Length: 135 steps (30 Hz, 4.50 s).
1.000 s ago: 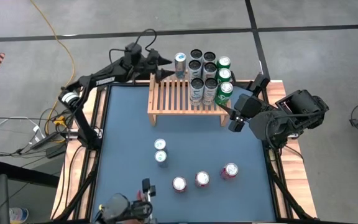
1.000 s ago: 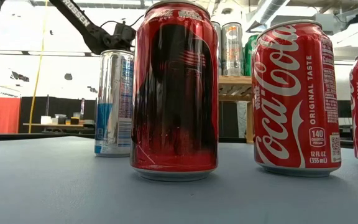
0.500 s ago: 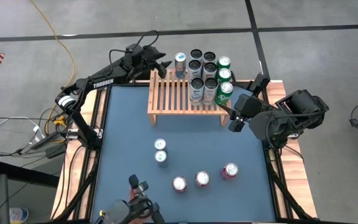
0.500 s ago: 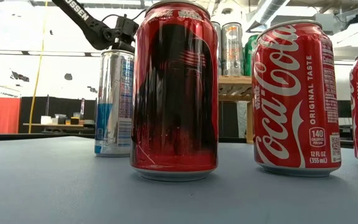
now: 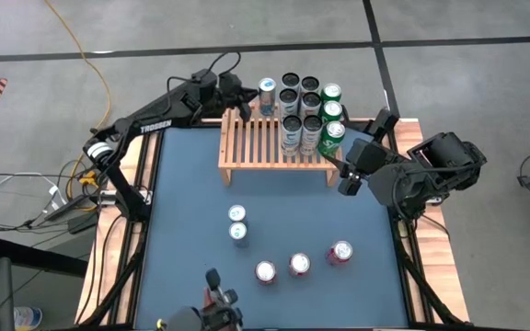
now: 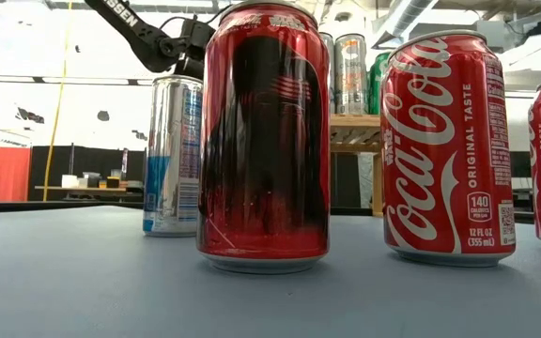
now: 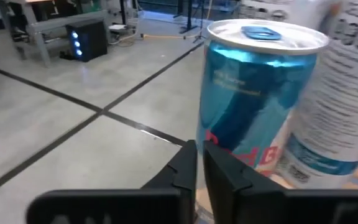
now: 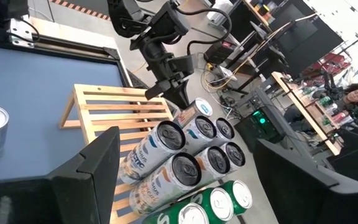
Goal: Place canned beverage on shelf
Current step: Put the top left blue soda can on the shelf
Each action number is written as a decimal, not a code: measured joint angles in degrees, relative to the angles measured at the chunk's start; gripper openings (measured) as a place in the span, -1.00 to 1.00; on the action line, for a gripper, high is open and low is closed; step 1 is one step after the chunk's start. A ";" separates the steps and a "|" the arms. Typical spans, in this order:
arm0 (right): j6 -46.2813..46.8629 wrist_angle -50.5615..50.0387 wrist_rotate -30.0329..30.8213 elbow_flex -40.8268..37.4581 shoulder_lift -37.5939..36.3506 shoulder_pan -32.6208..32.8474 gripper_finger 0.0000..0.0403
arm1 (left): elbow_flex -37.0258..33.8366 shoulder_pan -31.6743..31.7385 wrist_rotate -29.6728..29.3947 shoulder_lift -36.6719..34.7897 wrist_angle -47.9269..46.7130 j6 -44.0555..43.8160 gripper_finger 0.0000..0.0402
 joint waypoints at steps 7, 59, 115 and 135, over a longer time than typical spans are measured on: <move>1.38 0.00 -0.16 0.01 0.34 0.03 0.56 | 0.00 -1.45 0.18 0.00 -0.90 -2.64 -0.98; 3.33 0.01 -3.13 -0.02 0.43 0.00 0.56 | 9.40 2.23 14.75 4.45 -6.69 3.31 -1.00; 7.39 0.03 -6.08 -0.02 0.40 0.05 0.56 | 6.71 -12.68 -10.67 0.02 -11.44 22.01 -1.00; 10.47 0.12 -7.43 -0.02 0.40 0.07 0.56 | 6.71 -12.35 -12.68 -3.39 -16.05 18.94 -1.00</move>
